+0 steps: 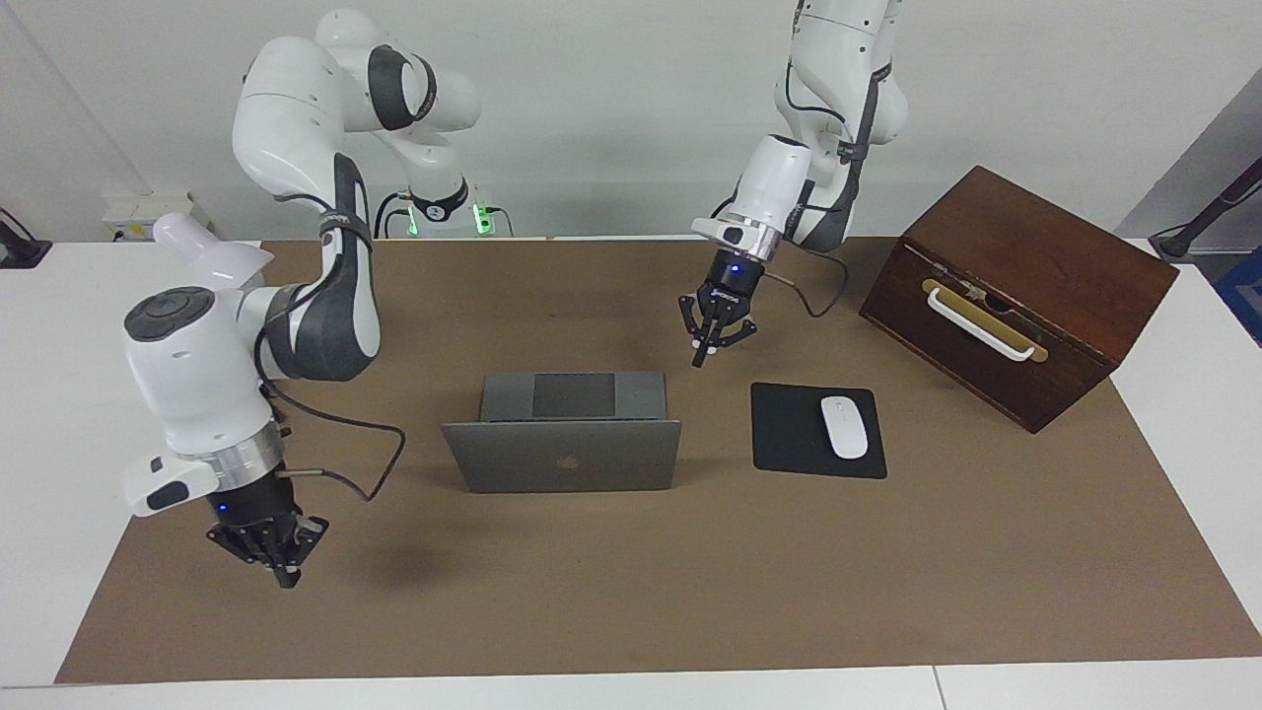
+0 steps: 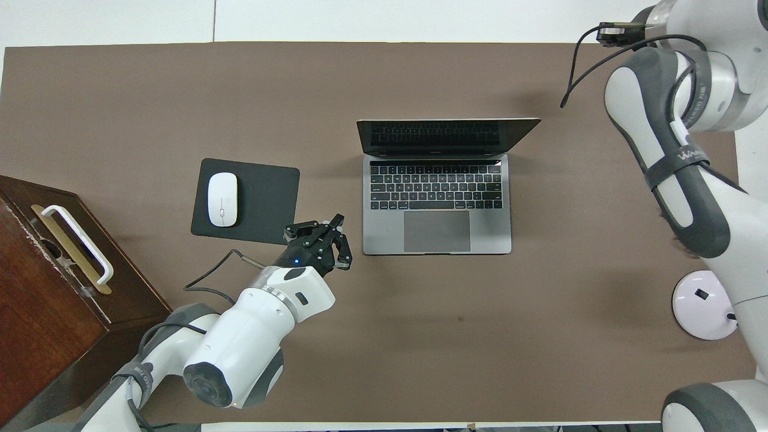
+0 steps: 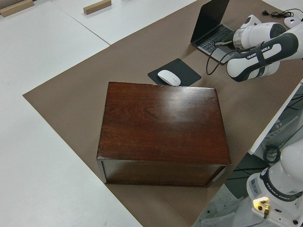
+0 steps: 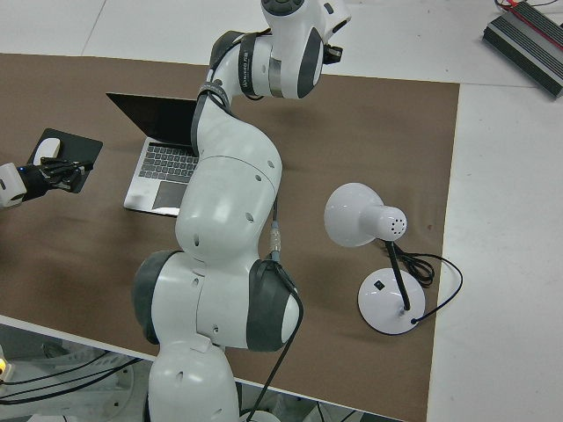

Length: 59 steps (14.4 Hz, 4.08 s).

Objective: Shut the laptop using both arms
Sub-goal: 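Hold the laptop base with the left gripper while the right gripper reaches the lid, then push the laptop lid down toward the keyboard with the right gripper, then press the lid flat onto the base with the right gripper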

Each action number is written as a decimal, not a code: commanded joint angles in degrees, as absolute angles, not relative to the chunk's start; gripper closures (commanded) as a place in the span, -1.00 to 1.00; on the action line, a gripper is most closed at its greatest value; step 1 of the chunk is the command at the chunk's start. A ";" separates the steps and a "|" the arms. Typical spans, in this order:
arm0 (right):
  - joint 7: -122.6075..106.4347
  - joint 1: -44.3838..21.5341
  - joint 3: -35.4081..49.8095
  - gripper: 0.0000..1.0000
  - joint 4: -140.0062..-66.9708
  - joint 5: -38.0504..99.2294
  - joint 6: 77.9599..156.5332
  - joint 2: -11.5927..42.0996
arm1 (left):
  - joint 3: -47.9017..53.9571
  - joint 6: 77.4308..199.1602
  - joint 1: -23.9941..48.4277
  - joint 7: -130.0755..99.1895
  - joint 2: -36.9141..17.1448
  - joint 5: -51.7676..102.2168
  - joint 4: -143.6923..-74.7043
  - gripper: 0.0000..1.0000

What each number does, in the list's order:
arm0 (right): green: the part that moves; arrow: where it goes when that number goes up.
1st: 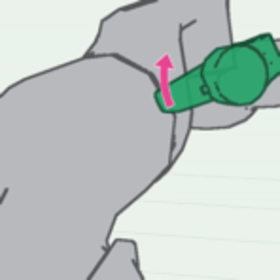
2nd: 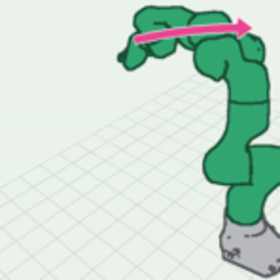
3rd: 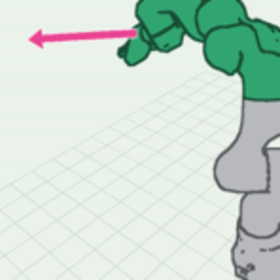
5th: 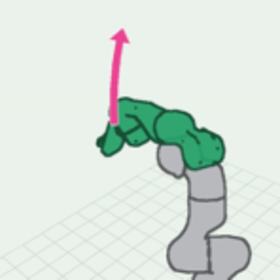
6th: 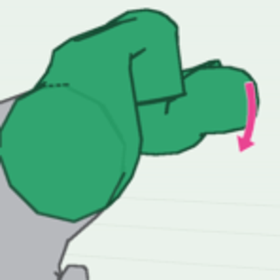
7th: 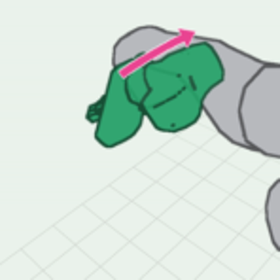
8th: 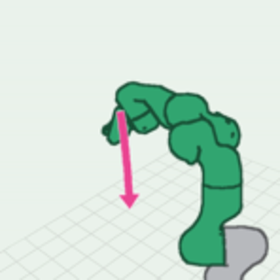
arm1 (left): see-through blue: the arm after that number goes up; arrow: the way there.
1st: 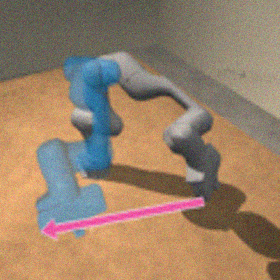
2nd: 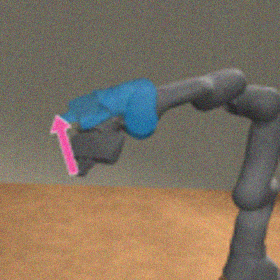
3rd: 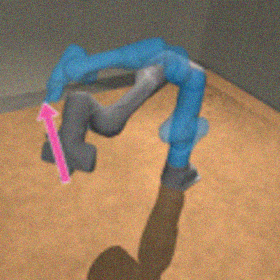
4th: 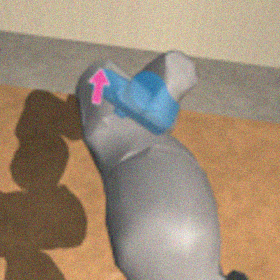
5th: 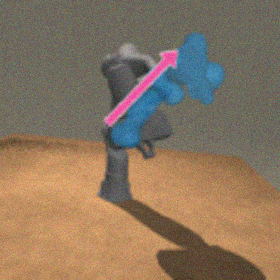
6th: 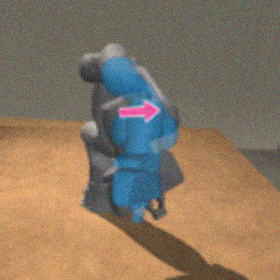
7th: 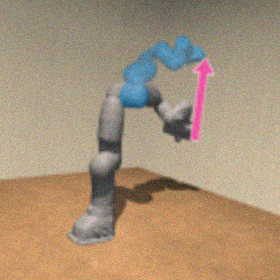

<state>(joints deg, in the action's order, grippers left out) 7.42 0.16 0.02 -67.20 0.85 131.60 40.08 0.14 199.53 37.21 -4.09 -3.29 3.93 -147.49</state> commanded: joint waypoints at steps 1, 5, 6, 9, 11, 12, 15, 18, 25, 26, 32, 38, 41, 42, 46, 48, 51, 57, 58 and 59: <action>14.47 -3.32 0.09 1.00 -65.48 0.00 132.89 42.01 | -0.70 200.74 40.86 -4.04 -8.60 7.63 -143.36 1.00; 22.32 -7.11 -0.09 1.00 -65.74 -3.16 133.33 42.36 | -0.70 200.74 42.01 -3.96 -12.65 8.35 -140.89 1.00; 22.32 -7.12 0.00 1.00 -65.74 -3.34 133.33 42.28 | -0.70 200.74 42.10 -3.96 -13.00 8.35 -140.89 1.00; 22.41 -7.21 0.09 1.00 -65.74 -2.99 133.42 42.10 | -0.79 200.83 43.58 -3.96 -15.02 8.61 -140.89 1.00; 24.59 -8.25 0.09 1.00 -65.83 -3.07 133.33 41.84 | -0.79 200.83 44.99 -3.96 -16.78 10.37 -140.36 1.00; 26.70 -9.39 -0.09 1.00 -65.83 -3.25 132.81 41.66 | -0.88 200.83 45.26 -3.96 -16.79 10.55 -140.36 1.00; 28.04 -10.37 -0.18 1.00 -65.83 -3.08 129.74 40.43 | -0.88 200.83 45.26 -3.96 -16.87 10.63 -140.36 1.00; 31.19 -12.65 -0.44 1.00 -65.57 -3.16 124.65 39.21 | -0.88 200.74 45.18 -3.78 -16.87 10.55 -141.06 1.00; 31.55 -14.77 1.66 1.00 -65.65 -2.11 111.90 34.63 | -0.97 200.66 45.18 -1.23 -16.87 10.46 -142.65 1.00; 31.47 -14.42 2.80 1.00 -65.65 -2.11 110.06 34.19 | -0.97 200.74 45.18 -0.88 -16.79 10.46 -142.82 1.00; 31.03 -14.24 4.74 1.00 -66.45 -0.97 104.87 33.22 | -0.97 200.74 44.65 1.93 -16.79 10.46 -143.35 1.00; 31.03 -12.66 6.42 1.00 -68.19 3.96 98.35 31.91 | -0.97 200.65 43.77 4.13 -16.70 10.37 -144.14 1.00; 30.42 -12.39 6.42 1.00 -71.88 3.96 98.52 31.03 | -0.97 200.65 43.77 4.92 -16.70 10.37 -144.32 1.00; 29.89 -12.31 6.42 1.00 -72.85 4.04 98.79 30.94 | -0.97 200.65 43.77 4.92 -16.79 10.37 -144.32 1.00; 29.01 -11.95 6.50 1.00 -75.75 4.48 99.31 30.67 | -0.97 200.74 43.77 5.27 -17.23 10.37 -144.23 1.00; 28.04 -11.95 6.42 1.00 -77.07 4.83 100.28 31.11 | -0.97 200.66 43.68 5.36 -17.23 10.37 -144.23 1.00; 27.33 -11.87 6.42 1.00 -80.85 5.01 105.36 31.20 | -1.05 200.74 43.68 5.36 -17.49 10.20 -144.14 1.00; 27.33 -11.95 6.42 1.00 -83.76 5.01 110.83 31.99 | -1.05 200.74 42.89 6.33 -17.58 9.76 -144.14 1.00; 27.33 -11.95 6.42 1.00 -83.85 4.92 111.27 32.17 | -1.05 200.74 42.89 6.33 -17.67 9.76 -144.14 1.00; 27.33 -11.95 6.42 1.00 -83.93 4.92 111.62 32.52 | -1.05 200.74 42.89 6.33 -17.67 9.76 -144.14 1.00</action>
<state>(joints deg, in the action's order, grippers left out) 28.82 -13.04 5.44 -81.77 3.89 109.78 32.86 -0.51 200.72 43.85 4.29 -16.34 9.11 -142.15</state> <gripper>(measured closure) 0.991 0.991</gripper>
